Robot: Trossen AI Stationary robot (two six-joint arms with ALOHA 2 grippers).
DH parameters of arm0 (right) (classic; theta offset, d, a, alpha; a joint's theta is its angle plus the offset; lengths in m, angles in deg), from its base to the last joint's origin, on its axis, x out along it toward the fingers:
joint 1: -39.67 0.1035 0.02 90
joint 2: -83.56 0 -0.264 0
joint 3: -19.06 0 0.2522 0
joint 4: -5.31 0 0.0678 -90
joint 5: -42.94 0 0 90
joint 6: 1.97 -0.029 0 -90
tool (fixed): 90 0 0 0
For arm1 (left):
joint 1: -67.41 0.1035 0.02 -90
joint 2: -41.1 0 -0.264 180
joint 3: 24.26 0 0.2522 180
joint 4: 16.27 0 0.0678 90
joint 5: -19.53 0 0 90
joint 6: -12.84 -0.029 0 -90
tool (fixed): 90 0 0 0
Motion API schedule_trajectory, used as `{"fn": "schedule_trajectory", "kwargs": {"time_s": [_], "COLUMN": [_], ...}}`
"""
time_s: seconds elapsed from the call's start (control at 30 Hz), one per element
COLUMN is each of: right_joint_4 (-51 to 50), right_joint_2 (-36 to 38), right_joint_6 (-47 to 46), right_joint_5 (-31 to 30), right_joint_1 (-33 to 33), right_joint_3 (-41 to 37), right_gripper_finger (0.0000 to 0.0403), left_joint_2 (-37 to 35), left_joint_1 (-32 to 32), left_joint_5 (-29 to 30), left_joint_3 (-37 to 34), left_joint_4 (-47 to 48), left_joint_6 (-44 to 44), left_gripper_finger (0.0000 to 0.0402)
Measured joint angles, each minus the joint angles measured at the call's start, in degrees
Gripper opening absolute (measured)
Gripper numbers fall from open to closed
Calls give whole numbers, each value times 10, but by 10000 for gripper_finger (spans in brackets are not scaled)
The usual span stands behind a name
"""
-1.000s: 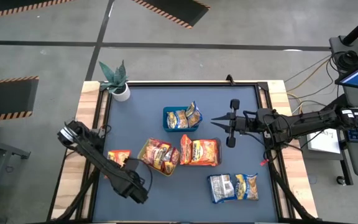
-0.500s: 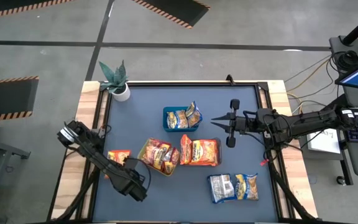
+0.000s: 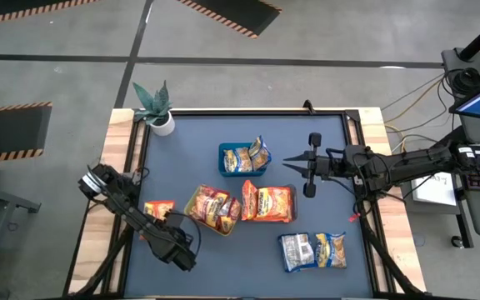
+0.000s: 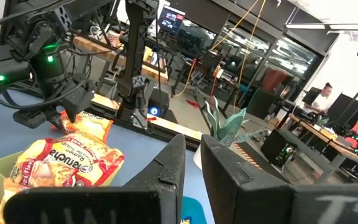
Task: Sort Maruchan noodles
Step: Stack the orange noodle pack on top of the orange noodle pack in the black bin
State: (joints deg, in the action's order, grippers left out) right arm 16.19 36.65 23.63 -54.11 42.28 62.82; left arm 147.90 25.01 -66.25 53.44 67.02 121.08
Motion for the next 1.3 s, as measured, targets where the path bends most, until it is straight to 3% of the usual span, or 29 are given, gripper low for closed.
{"fn": "schedule_trajectory", "kwargs": {"time_s": [0.37, 0.57, 0.87, 1.07, 1.3], "right_joint_4": [0, 0, 1, 0, 0], "right_joint_2": [0, 0, 0, 0, 0], "right_joint_6": [0, 1, 0, 0, 0], "right_joint_5": [0, 0, 0, 0, 0], "right_joint_1": [0, 0, 0, 0, 0], "right_joint_3": [0, 0, 0, 0, 0], "right_gripper_finger": [43, 43, 43, 43, 43], "left_joint_2": [-4, -7, -8, -9, -17], "left_joint_1": [-2, -4, -17, -15, -16], "left_joint_5": [-26, -18, 8, 38, 27], "left_joint_3": [25, 74, 115, 106, 105], "left_joint_4": [7, 7, -276, -264, -252], "left_joint_6": [-23, -144, -435, -421, -446], "left_gripper_finger": [42, 2, 1, 12, 69]}}
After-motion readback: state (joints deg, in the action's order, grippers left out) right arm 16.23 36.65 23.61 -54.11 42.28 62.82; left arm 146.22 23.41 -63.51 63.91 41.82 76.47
